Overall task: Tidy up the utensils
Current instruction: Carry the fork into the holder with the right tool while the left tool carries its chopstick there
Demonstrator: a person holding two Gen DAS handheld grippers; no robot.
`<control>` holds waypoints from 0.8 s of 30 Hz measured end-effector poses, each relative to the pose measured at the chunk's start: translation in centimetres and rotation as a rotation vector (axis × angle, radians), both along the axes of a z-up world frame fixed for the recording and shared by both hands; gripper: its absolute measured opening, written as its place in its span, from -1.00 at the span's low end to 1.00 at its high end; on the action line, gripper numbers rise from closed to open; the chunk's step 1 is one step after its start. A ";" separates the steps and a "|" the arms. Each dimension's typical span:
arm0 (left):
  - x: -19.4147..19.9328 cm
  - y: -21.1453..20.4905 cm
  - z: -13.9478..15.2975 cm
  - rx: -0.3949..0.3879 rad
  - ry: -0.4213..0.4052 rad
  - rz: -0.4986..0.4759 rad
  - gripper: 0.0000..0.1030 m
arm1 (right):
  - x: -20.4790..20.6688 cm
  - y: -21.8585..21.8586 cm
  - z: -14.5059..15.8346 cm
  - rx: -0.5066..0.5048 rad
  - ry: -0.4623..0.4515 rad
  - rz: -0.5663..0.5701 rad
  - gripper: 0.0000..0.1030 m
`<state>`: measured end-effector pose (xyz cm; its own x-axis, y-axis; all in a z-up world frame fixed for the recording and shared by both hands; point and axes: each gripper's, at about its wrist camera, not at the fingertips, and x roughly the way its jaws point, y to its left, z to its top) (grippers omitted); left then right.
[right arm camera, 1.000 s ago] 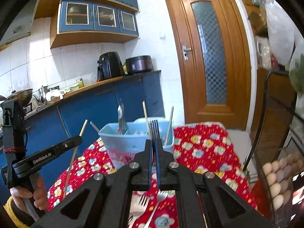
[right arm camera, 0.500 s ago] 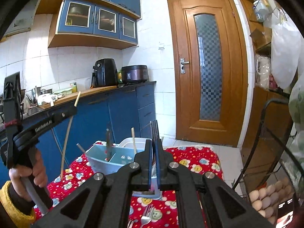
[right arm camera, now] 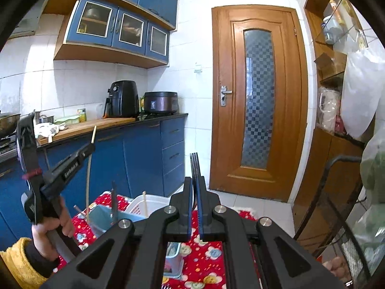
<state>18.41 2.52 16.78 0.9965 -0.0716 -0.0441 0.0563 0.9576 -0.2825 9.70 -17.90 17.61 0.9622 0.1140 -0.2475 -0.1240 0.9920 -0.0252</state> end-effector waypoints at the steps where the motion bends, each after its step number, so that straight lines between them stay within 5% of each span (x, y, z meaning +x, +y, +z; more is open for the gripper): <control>1: 0.3 0.0 -0.2 0.003 -0.003 0.003 -0.92 | 0.2 0.0 0.2 -0.005 -0.004 -0.006 -0.91; 14: 1.3 -1.7 -2.3 0.117 -0.046 0.078 -0.92 | 4.4 2.0 -0.9 -0.082 -0.022 -0.043 -0.91; 24: 1.3 -1.7 -3.9 0.132 -0.014 0.072 -0.92 | 6.7 3.3 -4.5 -0.073 0.077 0.007 -0.91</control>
